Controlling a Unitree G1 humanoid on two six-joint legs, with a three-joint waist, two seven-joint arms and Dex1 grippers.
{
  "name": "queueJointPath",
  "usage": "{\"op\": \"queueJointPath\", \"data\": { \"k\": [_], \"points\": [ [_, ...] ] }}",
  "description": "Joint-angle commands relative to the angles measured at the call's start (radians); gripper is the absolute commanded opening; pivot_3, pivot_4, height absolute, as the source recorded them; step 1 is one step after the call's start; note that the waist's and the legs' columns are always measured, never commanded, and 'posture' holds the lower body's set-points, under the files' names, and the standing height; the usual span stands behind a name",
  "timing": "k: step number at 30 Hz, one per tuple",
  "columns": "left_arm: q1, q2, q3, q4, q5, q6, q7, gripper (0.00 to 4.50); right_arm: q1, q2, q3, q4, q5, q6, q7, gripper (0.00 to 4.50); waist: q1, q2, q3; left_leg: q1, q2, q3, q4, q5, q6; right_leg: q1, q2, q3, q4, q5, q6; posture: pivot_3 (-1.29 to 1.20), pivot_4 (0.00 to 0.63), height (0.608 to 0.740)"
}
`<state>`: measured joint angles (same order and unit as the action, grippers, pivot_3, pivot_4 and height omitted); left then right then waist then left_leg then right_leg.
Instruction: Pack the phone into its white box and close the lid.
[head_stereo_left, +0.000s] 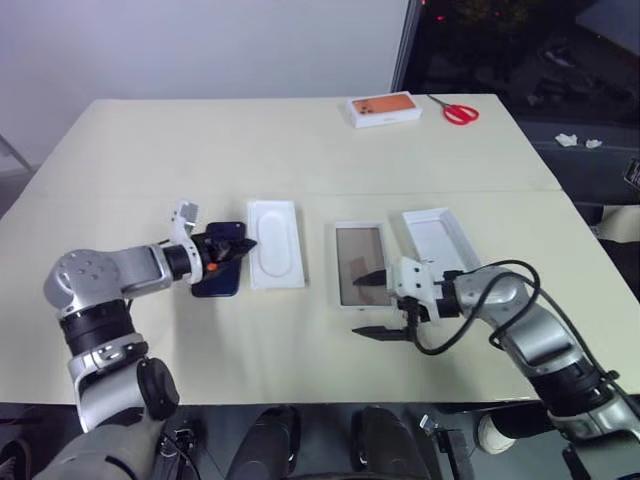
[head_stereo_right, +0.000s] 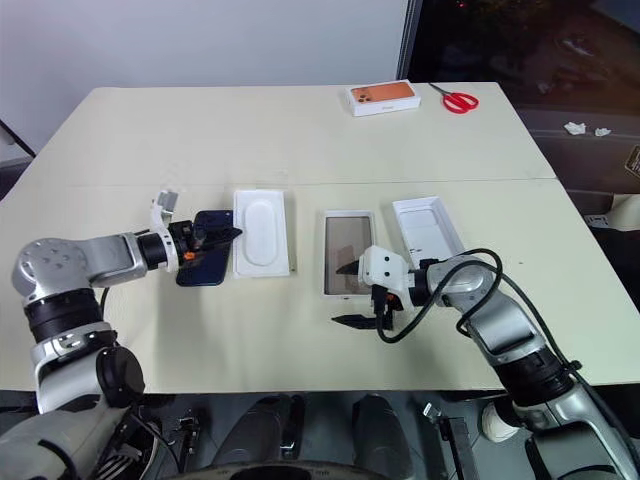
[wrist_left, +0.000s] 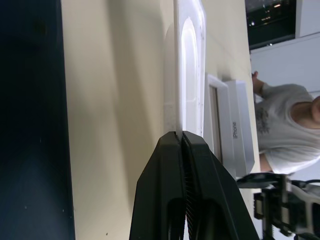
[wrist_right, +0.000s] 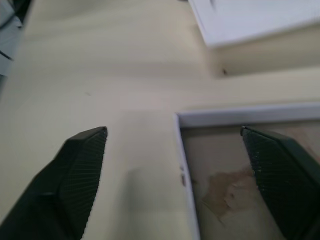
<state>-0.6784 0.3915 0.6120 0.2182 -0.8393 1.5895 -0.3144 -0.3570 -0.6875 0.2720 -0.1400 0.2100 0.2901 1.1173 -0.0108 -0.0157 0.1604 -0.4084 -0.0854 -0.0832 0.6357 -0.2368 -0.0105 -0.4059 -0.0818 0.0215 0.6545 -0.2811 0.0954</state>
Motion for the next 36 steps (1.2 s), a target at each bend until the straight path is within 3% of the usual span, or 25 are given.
{"op": "queueJointPath", "data": {
  "k": [1, 6, 16, 29, 33, 36],
  "points": [
    [-0.019, 0.011, 0.03, -0.046, -0.009, 0.019, 0.007, 0.0, -0.019, 0.001, -0.003, 0.013, -0.012, -0.048, 0.02, 2.65, 0.0, 0.0, 0.0, 0.0, 0.0, 0.0, 0.0, 0.0, 0.0, 0.0, 0.0, 0.0, 0.0, 0.0, 0.0, 0.0, 0.15, 0.74],
    [-0.025, 0.008, 0.048, -0.069, -0.016, 0.025, 0.019, 0.0, -0.023, 0.0, 0.008, 0.045, -0.036, -0.067, 0.037, 0.12, 0.0, 0.0, 0.0, 0.0, 0.0, 0.0, 0.0, 0.0, 0.0, 0.0, 0.0, 0.0, 0.0, 0.0, 0.0, 0.0, 0.15, 0.74],
    [-0.034, -0.01, 0.052, -0.085, -0.012, 0.005, 0.014, 0.0, -0.052, 0.05, 0.042, 0.077, -0.077, -0.104, 0.036, 0.05, -0.003, 0.0, 0.0, 0.0, 0.001, 0.0, 0.0, 0.0, 0.0, 0.0, 0.001, 0.0, 0.0, 0.0, 0.0, 0.0, 0.15, 0.74],
    [-0.084, -0.041, 0.076, -0.066, -0.013, -0.005, 0.033, 0.0, -0.205, 0.285, 0.149, 0.292, -0.173, -0.198, -0.021, 0.05, -0.004, 0.0, 0.0, 0.0, 0.0, 0.0, 0.0, 0.001, -0.002, -0.001, 0.001, -0.001, 0.0, 0.0, 0.0, 0.0, 0.15, 0.74],
    [-0.074, -0.052, 0.077, -0.08, -0.015, 0.002, 0.036, 0.0, -0.233, 0.312, 0.134, 0.327, -0.189, -0.21, -0.055, 1.3, -0.004, 0.0, 0.0, 0.0, 0.0, 0.0, 0.0, 0.001, -0.002, -0.001, 0.001, -0.001, 0.001, 0.0, 0.0, 0.0, 0.15, 0.74],
    [-0.069, -0.076, 0.081, -0.089, -0.015, 0.01, 0.044, 0.0, -0.237, 0.299, 0.098, 0.28, -0.144, -0.171, -0.03, 2.83, -0.003, 0.0, 0.0, 0.0, 0.0, 0.0, 0.0, 0.001, -0.002, -0.001, 0.001, -0.001, 0.001, 0.0, 0.0, 0.0, 0.15, 0.74]
  ]
}}
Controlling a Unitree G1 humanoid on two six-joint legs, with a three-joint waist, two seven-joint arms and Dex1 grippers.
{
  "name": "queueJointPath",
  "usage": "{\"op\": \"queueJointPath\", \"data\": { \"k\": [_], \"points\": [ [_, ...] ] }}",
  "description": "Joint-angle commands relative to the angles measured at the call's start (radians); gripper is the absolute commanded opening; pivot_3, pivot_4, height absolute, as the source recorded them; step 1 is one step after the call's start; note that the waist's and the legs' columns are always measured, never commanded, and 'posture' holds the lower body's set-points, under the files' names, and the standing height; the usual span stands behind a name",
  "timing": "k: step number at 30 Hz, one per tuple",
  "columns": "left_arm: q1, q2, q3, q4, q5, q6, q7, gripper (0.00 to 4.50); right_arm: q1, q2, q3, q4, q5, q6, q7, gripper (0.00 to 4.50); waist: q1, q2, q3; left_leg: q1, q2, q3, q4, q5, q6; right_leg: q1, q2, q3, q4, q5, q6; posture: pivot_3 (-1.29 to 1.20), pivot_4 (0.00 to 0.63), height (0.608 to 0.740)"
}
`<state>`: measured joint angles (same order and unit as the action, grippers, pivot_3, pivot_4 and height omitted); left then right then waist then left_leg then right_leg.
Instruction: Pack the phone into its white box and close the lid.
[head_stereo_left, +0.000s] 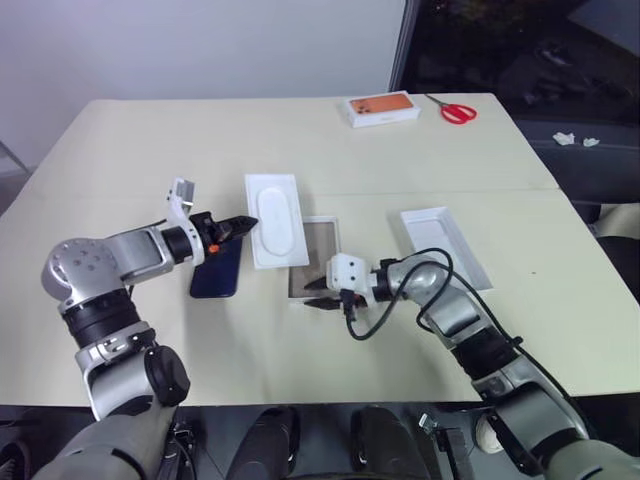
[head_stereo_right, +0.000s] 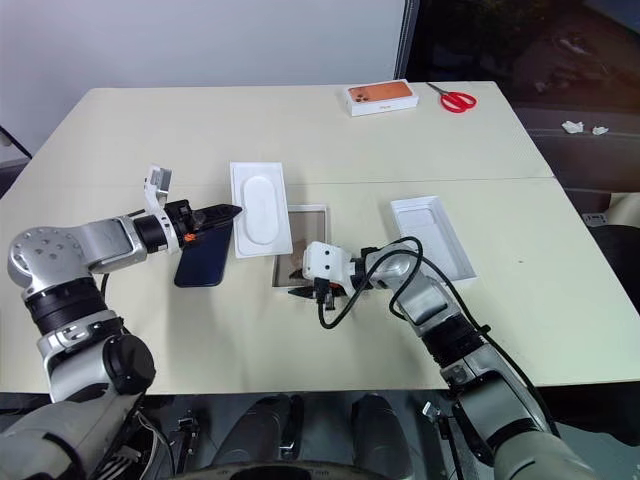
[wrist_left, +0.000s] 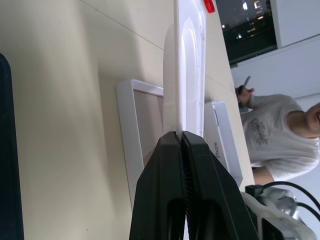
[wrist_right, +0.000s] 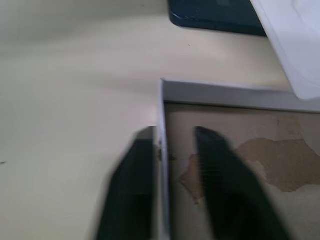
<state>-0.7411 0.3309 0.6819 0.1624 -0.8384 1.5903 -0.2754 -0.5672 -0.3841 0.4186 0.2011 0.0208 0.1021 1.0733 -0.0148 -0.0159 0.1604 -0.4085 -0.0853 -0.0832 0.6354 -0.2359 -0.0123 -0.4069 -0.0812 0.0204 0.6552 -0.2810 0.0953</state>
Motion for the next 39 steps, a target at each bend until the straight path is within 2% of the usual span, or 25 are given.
{"op": "queueJointPath", "data": {
  "k": [1, 3, 8, 14, 23, 33, 36, 39],
  "points": [
    [-0.006, -0.026, 0.015, -0.034, -0.016, 0.013, 0.009, 0.0, -0.025, -0.019, -0.062, -0.085, 0.058, 0.029, 0.024, 3.35, 0.003, 0.0, 0.0, 0.0, 0.0, 0.0, 0.0, 0.0, 0.0, 0.0, 0.0, 0.0, 0.0, 0.0, 0.0, 0.0, 0.15, 0.74],
    [-0.006, -0.042, 0.014, -0.041, -0.019, 0.013, 0.007, 0.0, -0.014, -0.054, -0.089, -0.137, 0.092, 0.061, 0.053, 4.47, 0.003, 0.0, 0.0, 0.0, -0.001, 0.0, 0.0, 0.0, 0.0, 0.0, 0.0, 0.0, 0.0, 0.0, 0.0, 0.0, 0.15, 0.74],
    [-0.003, -0.084, -0.016, -0.052, -0.028, -0.006, -0.009, 0.0, 0.02, -0.154, -0.2, -0.251, 0.233, 0.207, 0.112, 4.47, 0.003, 0.0, 0.0, 0.0, -0.001, 0.0, 0.0, 0.0, 0.0, 0.0, 0.0, 0.0, 0.0, 0.0, 0.0, 0.0, 0.15, 0.74],
    [0.017, -0.147, -0.068, -0.035, 0.013, -0.049, 0.017, 0.0, 0.09, -0.293, -0.308, -0.226, 0.244, 0.198, 0.114, 4.47, 0.005, 0.0, 0.0, 0.0, -0.001, 0.0, 0.0, 0.0, 0.001, 0.001, -0.001, 0.0, -0.001, 0.0, 0.0, 0.0, 0.15, 0.74],
    [0.06, -0.216, -0.087, -0.065, 0.025, -0.022, 0.075, 0.0, 0.098, -0.286, -0.35, -0.202, 0.253, 0.185, 0.067, 4.47, 0.003, -0.001, 0.0, 0.0, 0.001, 0.001, -0.001, 0.0, 0.001, 0.0, 0.0, 0.001, 0.0, 0.0, 0.0, 0.0, 0.15, 0.74],
    [0.066, -0.204, -0.086, -0.101, 0.033, -0.009, 0.087, 0.0, 0.078, -0.268, -0.322, -0.174, 0.229, 0.147, 0.058, 4.47, 0.004, -0.001, 0.001, 0.0, 0.0, 0.001, -0.001, 0.0, 0.0, 0.001, 0.0, 0.001, -0.001, 0.0, 0.0, 0.0, 0.15, 0.74],
    [0.06, -0.208, -0.079, -0.091, 0.037, -0.011, 0.091, 0.82, 0.068, -0.258, -0.314, -0.167, 0.221, 0.139, 0.055, 4.5, 0.004, -0.001, 0.001, 0.0, 0.0, 0.001, -0.001, 0.0, 0.0, 0.001, 0.0, 0.001, -0.001, 0.0, 0.0, 0.0, 0.15, 0.74],
    [0.056, -0.201, -0.09, -0.096, 0.024, -0.006, 0.068, 2.22, 0.052, -0.251, -0.308, -0.155, 0.215, 0.13, 0.053, 4.5, 0.004, -0.001, 0.001, 0.0, 0.0, 0.001, -0.001, 0.0, 0.0, 0.001, 0.0, 0.0, -0.001, 0.0, 0.0, 0.0, 0.15, 0.74]
  ]
}}
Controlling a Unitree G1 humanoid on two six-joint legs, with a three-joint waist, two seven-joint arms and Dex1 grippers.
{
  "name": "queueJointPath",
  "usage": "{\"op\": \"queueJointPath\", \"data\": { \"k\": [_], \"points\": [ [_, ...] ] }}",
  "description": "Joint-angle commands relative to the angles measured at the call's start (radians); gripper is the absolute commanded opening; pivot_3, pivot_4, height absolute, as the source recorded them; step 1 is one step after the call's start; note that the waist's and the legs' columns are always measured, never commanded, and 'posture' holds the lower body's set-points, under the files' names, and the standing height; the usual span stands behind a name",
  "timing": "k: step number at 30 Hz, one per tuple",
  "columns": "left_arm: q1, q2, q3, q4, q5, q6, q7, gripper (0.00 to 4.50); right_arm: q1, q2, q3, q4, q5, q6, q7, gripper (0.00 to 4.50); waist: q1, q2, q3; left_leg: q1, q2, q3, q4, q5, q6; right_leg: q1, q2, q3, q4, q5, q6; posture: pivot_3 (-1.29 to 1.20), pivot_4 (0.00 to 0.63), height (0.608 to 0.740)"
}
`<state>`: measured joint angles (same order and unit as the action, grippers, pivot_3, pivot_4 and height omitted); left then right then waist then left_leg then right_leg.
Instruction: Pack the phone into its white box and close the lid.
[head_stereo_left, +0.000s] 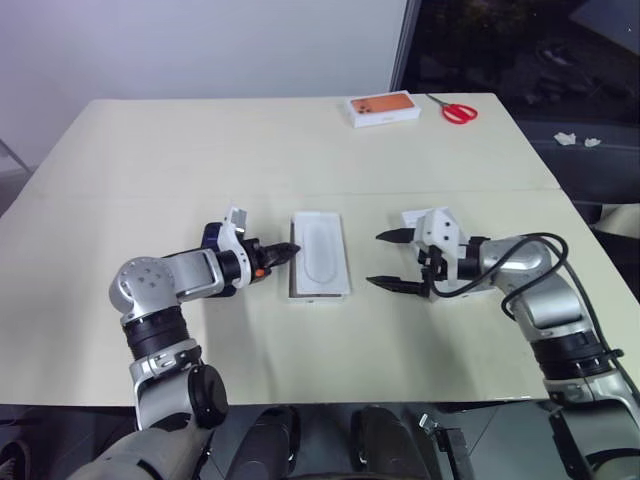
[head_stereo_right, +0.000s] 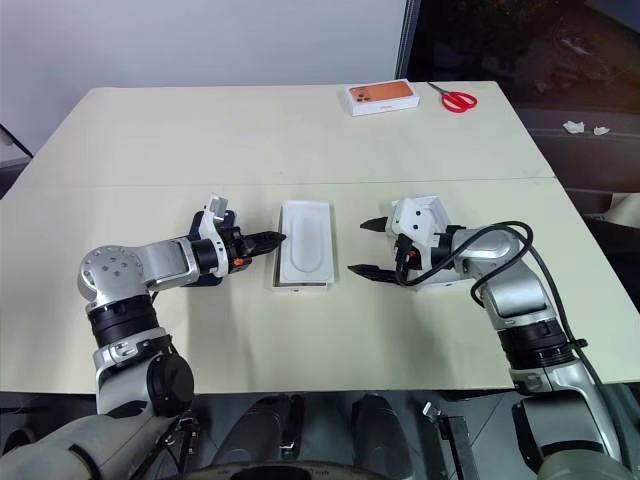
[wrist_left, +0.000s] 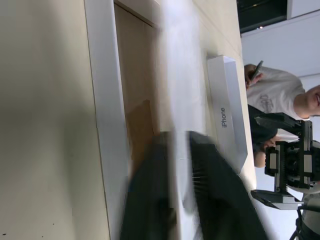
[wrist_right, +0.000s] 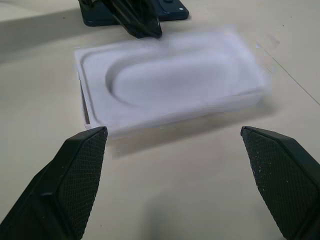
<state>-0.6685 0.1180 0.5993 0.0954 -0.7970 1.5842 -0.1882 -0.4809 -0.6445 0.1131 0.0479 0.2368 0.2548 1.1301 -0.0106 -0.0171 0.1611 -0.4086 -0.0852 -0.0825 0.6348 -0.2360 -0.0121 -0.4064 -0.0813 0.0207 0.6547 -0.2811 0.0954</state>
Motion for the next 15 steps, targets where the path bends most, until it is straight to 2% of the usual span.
{"op": "queueJointPath", "data": {
  "k": [1, 4, 8, 15],
  "points": [
    [-0.022, 0.016, -0.007, -0.027, -0.015, 0.002, -0.019, 2.69, -0.039, 0.011, -0.002, 0.003, -0.001, -0.024, -0.003, 4.5, 0.0, 0.0, 0.0, 0.0, 0.0, 0.0, 0.0, 0.0, 0.0, 0.0, 0.0, 0.0, 0.0, 0.0, 0.0, 0.0, 0.15, 0.74],
    [-0.025, 0.039, -0.031, -0.035, -0.007, -0.008, -0.031, 4.13, -0.044, 0.014, 0.0, 0.008, -0.003, -0.026, -0.003, 4.5, 0.0, 0.0, 0.0, 0.0, 0.0, 0.0, 0.0, 0.0, 0.0, 0.0, 0.0, 0.0, 0.0, 0.0, 0.0, 0.0, 0.15, 0.74],
    [-0.032, 0.074, -0.033, -0.051, -0.021, -0.023, -0.053, 4.13, -0.046, 0.018, 0.001, 0.003, -0.005, -0.026, -0.008, 4.5, -0.001, 0.0, 0.0, 0.0, 0.0, 0.0, 0.0, 0.0, 0.0, 0.0, 0.0, 0.0, 0.0, 0.0, 0.0, 0.0, 0.15, 0.74],
    [0.0, 0.197, -0.078, -0.109, -0.041, -0.146, -0.176, 4.13, -0.078, 0.068, 0.013, -0.033, 0.003, 0.022, -0.038, 4.5, -0.002, 0.0, 0.0, 0.0, 0.0, 0.0, 0.0, 0.0, 0.0, 0.0, 0.0, 0.001, 0.0, 0.0, 0.0, 0.0, 0.15, 0.74]
  ]
}}
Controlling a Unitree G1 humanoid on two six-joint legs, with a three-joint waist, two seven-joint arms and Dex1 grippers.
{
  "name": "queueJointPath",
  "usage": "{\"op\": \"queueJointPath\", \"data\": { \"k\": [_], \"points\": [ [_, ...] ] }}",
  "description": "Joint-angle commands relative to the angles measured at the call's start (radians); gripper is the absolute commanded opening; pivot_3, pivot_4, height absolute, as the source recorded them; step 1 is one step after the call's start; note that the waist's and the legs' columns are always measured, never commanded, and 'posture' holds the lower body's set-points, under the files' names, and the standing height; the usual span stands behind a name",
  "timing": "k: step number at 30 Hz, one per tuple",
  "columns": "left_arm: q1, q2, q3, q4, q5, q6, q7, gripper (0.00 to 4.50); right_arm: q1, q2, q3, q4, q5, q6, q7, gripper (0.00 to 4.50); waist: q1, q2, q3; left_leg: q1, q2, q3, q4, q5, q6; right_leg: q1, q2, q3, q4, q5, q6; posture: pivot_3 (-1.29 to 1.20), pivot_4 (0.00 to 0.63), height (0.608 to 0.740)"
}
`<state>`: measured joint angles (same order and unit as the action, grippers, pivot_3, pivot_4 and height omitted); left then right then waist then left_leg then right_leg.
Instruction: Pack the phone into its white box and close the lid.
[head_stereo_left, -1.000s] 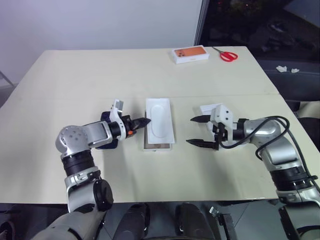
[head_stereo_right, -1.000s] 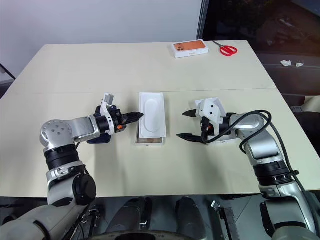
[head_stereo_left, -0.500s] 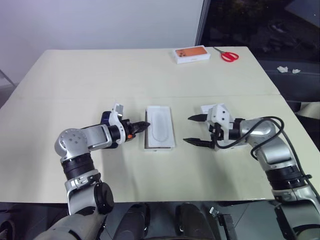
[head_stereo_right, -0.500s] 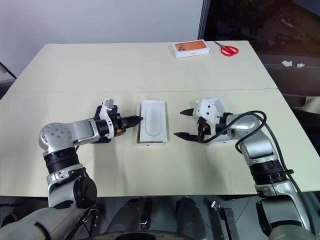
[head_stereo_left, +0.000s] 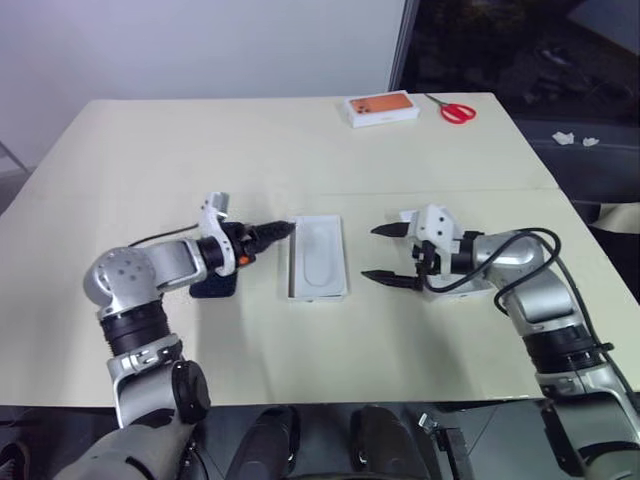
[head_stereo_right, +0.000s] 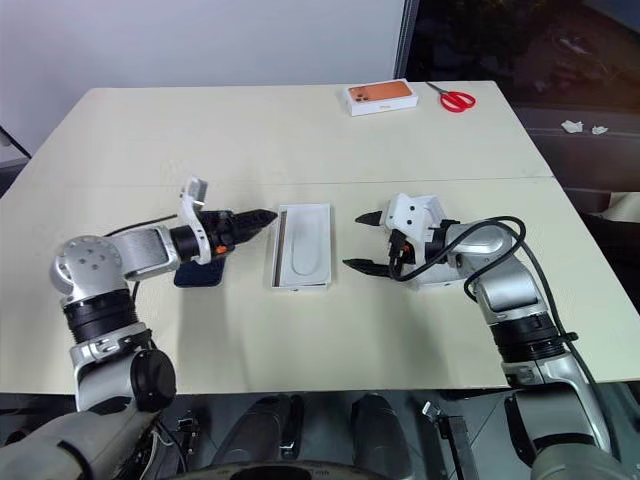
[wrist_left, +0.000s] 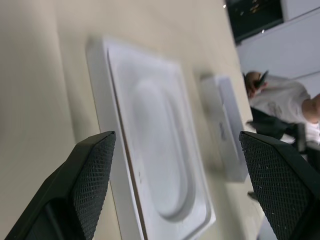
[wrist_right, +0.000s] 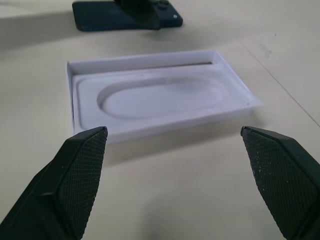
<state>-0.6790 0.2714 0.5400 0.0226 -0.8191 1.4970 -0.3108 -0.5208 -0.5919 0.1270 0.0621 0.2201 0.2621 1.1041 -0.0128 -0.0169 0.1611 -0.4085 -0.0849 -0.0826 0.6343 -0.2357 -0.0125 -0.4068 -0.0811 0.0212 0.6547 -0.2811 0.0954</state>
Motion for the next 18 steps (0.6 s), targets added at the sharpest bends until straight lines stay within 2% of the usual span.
{"op": "queueJointPath", "data": {
  "k": [1, 3, 6, 8, 9, 10, 13, 14, 18],
  "points": [
    [0.014, 0.058, -0.023, -0.038, -0.016, -0.081, -0.066, 4.13, -0.04, 0.02, 0.004, -0.047, 0.016, 0.015, -0.013, 4.5, 0.0, 0.0, 0.0, 0.0, 0.0, 0.0, 0.0, 0.0, 0.0, 0.0, 0.0, 0.0, 0.0, 0.0, 0.0, 0.0, 0.15, 0.74],
    [0.031, 0.095, -0.056, -0.064, 0.002, -0.148, -0.103, 4.13, -0.048, 0.029, 0.015, -0.046, 0.005, 0.016, -0.018, 4.5, 0.0, 0.0, 0.0, 0.0, 0.0, 0.0, 0.0, 0.0, 0.0, 0.0, 0.0, 0.0, 0.0, 0.0, 0.0, 0.0, 0.15, 0.74],
    [0.093, 0.176, -0.142, -0.121, 0.064, -0.303, -0.19, 4.18, -0.066, 0.047, 0.035, -0.052, -0.003, 0.011, -0.027, 3.69, 0.0, 0.0, 0.0, 0.0, 0.0, 0.0, 0.0, 0.0, 0.0, 0.0, -0.001, 0.001, 0.0, 0.0, 0.0, 0.0, 0.15, 0.74],
    [0.152, 0.233, -0.196, -0.157, 0.119, -0.445, -0.271, 4.18, -0.081, 0.058, 0.065, -0.052, -0.038, -0.006, -0.042, 2.76, -0.003, 0.0, 0.0, 0.0, 0.0, 0.0, -0.001, 0.0, 0.0, 0.0, -0.001, 0.001, -0.001, 0.0, 0.0, 0.0, 0.15, 0.74],
    [0.186, 0.261, -0.217, -0.177, 0.137, -0.509, -0.319, 4.18, -0.094, 0.061, 0.087, -0.042, -0.07, -0.013, -0.056, 2.13, -0.003, 0.0, 0.0, 0.0, 0.0, 0.001, -0.002, 0.0, 0.0, -0.001, 0.0, 0.002, -0.001, 0.0, 0.0, 0.0, 0.15, 0.74],
    [0.219, 0.289, -0.227, -0.188, 0.139, -0.543, -0.366, 4.18, -0.108, 0.065, 0.113, -0.023, -0.113, -0.029, -0.077, 1.75, -0.004, 0.0, 0.0, 0.0, 0.0, 0.001, -0.002, 0.0, 0.0, -0.001, 0.0, 0.002, -0.001, 0.0, 0.0, 0.0, 0.15, 0.74],
    [0.309, 0.348, -0.251, -0.214, 0.177, -0.682, -0.468, 4.18, -0.144, 0.084, 0.187, 0.023, -0.217, -0.036, -0.127, 0.22, -0.004, 0.001, 0.0, 0.0, 0.0, 0.001, -0.003, 0.001, -0.001, -0.002, 0.0, 0.002, -0.001, 0.0, 0.0, 0.0, 0.15, 0.74],
    [0.335, 0.366, -0.259, -0.214, 0.196, -0.727, -0.492, 4.18, -0.157, 0.091, 0.211, 0.043, -0.254, -0.045, -0.146, 0.1, -0.003, 0.001, 0.0, 0.0, 0.0, 0.001, -0.003, 0.001, -0.001, -0.002, 0.0, 0.002, -0.001, 0.0, -0.001, 0.0, 0.15, 0.74],
    [0.429, 0.415, -0.307, -0.21, 0.28, -0.883, -0.562, 4.18, -0.209, 0.143, 0.25, 0.075, -0.312, -0.001, -0.19, 0.1, 0.0, 0.001, 0.0, 0.0, 0.0, 0.001, -0.004, 0.001, -0.001, -0.002, -0.001, 0.002, -0.001, 0.0, -0.001, 0.0, 0.15, 0.74]
  ]
}}
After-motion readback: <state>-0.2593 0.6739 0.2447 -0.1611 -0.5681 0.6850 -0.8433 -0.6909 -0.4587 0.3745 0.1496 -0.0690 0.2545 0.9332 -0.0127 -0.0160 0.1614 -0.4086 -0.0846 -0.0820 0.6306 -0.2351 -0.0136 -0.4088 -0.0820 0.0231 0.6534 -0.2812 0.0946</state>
